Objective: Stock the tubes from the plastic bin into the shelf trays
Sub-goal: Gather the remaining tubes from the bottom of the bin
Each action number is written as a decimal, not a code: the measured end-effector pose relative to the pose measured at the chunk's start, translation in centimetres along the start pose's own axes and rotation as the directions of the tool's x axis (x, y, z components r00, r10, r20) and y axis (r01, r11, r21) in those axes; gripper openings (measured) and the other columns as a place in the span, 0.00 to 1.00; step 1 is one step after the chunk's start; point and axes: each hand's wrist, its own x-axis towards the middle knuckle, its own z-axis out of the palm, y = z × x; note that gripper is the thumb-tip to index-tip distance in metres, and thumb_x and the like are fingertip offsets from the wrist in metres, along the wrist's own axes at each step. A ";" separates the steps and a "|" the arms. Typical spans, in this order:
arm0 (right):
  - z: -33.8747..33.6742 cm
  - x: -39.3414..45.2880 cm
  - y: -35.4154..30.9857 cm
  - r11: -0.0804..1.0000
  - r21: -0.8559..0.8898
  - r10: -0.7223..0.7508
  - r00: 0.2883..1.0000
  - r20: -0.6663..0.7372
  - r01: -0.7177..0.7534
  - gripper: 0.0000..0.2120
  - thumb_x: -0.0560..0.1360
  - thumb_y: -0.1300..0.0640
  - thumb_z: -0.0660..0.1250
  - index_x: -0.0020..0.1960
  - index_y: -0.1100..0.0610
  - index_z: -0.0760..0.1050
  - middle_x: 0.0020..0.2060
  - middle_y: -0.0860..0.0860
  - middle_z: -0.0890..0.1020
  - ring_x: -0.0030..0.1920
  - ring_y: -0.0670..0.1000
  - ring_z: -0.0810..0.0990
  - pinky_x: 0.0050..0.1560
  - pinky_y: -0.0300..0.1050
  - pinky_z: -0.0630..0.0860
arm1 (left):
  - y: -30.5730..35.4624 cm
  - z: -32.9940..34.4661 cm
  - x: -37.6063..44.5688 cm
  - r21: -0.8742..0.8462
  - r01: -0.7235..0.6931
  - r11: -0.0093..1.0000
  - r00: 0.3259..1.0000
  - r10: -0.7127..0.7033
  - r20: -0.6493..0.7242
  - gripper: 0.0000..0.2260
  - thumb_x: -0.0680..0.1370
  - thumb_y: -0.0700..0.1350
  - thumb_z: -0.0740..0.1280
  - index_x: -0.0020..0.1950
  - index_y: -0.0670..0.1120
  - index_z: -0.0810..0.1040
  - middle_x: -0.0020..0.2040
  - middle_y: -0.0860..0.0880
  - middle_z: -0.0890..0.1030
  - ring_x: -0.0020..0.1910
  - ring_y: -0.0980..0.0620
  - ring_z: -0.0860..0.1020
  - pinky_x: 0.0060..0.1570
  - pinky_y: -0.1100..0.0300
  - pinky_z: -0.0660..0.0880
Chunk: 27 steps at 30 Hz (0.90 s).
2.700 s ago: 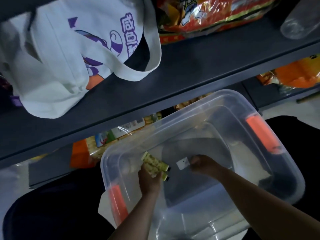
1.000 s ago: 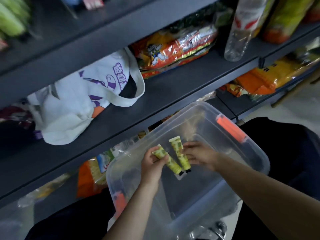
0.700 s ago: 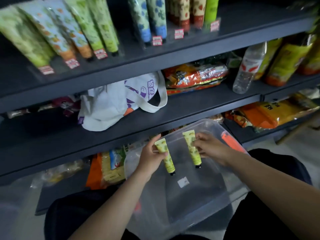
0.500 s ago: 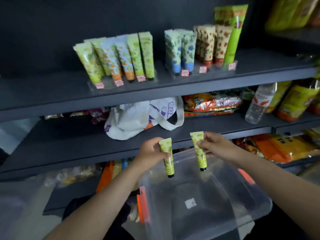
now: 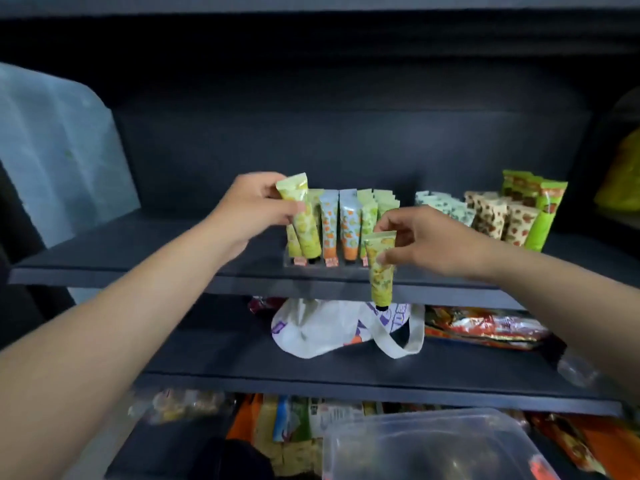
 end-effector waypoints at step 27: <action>1.0 12.7 -0.5 0.964 -0.215 -0.151 0.987 0.051 0.158 0.07 0.73 0.55 0.71 0.50 0.49 0.78 0.47 0.41 0.77 0.46 0.40 0.74 0.50 0.37 0.72 | -0.8 -1.2 17.5 0.590 -0.204 0.781 0.912 -0.068 0.405 0.03 0.70 0.43 0.74 0.41 0.50 0.83 0.41 0.55 0.83 0.42 0.56 0.79 0.48 0.60 0.75</action>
